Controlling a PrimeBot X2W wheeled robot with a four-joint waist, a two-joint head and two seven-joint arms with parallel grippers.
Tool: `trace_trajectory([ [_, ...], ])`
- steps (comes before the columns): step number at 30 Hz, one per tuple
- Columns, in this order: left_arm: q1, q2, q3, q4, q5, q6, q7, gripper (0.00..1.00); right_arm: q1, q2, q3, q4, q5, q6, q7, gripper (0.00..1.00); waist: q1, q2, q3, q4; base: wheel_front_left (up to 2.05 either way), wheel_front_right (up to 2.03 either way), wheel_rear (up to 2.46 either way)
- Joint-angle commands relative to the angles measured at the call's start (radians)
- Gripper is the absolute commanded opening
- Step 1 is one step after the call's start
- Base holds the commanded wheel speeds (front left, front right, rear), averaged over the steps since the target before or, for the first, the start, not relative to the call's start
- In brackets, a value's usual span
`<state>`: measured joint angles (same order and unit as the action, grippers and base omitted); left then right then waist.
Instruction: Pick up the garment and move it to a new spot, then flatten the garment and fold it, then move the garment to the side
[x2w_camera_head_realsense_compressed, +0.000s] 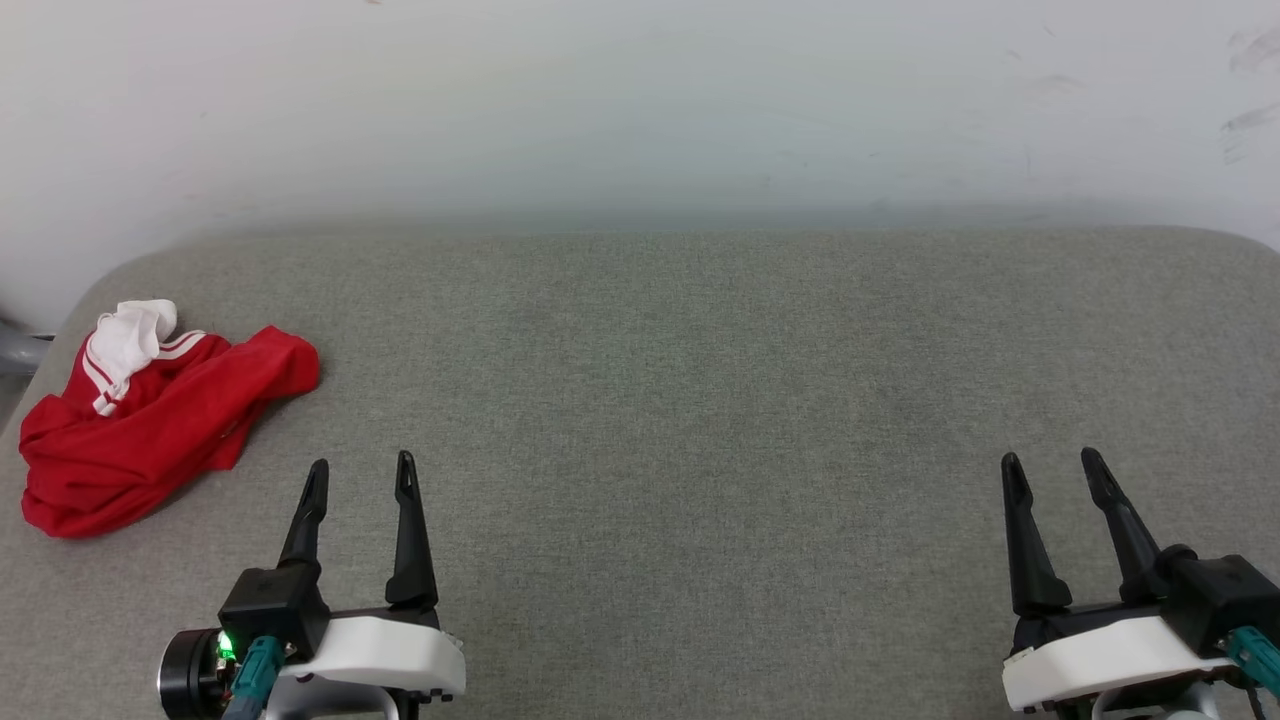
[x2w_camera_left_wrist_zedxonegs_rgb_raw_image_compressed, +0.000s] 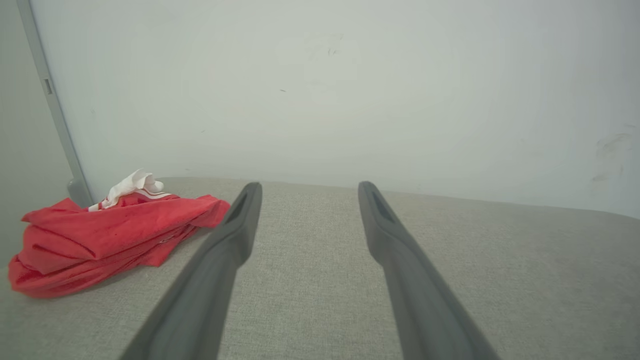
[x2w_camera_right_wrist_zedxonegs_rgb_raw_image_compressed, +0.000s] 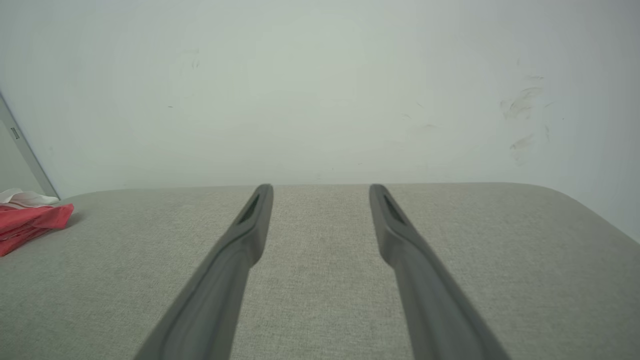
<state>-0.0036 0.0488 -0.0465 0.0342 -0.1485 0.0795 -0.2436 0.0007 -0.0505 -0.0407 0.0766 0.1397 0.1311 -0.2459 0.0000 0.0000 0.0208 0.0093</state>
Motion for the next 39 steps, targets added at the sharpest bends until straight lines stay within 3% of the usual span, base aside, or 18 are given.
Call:
trace_trajectory([
  [1, 0.012, 0.002, 0.0, -0.004, 0.019, -0.002, -0.009, 1.0, 0.01, 0.0, -0.002, -0.007, -0.008, 0.0, -0.007, 1.0, 0.0, 0.0, 0.0, 0.0, 0.0, 0.0, 0.0],
  [9, 0.012, 0.002, 0.0, 0.001, 0.054, -0.001, -0.023, 1.0, 0.014, 0.001, -0.005, -0.003, -0.002, -0.001, -0.021, 1.0, 0.0, 0.0, 0.001, 0.0, 0.0, 0.0, 0.0],
  [39, 0.008, 0.002, 0.006, 0.04, 0.018, -0.005, -0.022, 1.0, 0.017, 0.001, 0.018, 0.013, 0.021, -0.001, -0.02, 1.0, 0.0, 0.0, 0.001, 0.008, 0.0, 0.0, 0.0],
])
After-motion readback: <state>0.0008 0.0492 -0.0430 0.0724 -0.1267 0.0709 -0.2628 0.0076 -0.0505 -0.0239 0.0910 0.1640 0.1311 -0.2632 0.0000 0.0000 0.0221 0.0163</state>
